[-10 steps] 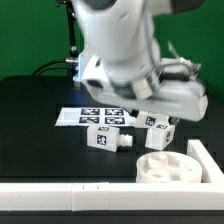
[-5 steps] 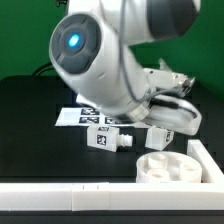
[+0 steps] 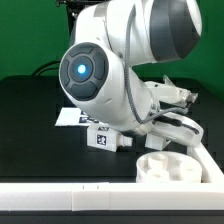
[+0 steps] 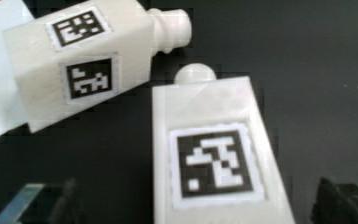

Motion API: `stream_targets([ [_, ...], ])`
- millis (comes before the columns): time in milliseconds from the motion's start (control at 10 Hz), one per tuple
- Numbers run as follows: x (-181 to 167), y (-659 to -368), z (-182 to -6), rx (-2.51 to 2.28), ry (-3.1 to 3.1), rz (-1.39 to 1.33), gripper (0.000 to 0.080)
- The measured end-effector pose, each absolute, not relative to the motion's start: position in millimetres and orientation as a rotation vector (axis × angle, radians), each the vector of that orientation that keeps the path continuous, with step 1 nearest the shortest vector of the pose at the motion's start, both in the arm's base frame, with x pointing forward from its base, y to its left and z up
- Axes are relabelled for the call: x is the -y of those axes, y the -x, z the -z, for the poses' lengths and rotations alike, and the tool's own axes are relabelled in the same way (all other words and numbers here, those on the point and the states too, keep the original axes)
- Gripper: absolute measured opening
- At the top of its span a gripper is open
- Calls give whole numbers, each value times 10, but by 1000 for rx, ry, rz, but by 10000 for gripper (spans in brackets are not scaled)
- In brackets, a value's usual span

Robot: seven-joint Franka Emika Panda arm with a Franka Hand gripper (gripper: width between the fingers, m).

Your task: Assemble stool

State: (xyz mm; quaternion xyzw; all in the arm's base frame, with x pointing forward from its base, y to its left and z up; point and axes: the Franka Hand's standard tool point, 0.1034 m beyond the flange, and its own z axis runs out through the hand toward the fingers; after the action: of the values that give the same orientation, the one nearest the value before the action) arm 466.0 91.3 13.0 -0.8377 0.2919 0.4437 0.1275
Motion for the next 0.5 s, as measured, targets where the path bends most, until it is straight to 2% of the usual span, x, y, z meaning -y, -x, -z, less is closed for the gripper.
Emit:
stream_targets([
  [300,-911,-4657,-129,-850,2437,-1292,620],
  [400,-911,-4657,-129,-850,2437,-1292,442],
  [500,-911,-4657,-129,-850,2437,-1292,334],
])
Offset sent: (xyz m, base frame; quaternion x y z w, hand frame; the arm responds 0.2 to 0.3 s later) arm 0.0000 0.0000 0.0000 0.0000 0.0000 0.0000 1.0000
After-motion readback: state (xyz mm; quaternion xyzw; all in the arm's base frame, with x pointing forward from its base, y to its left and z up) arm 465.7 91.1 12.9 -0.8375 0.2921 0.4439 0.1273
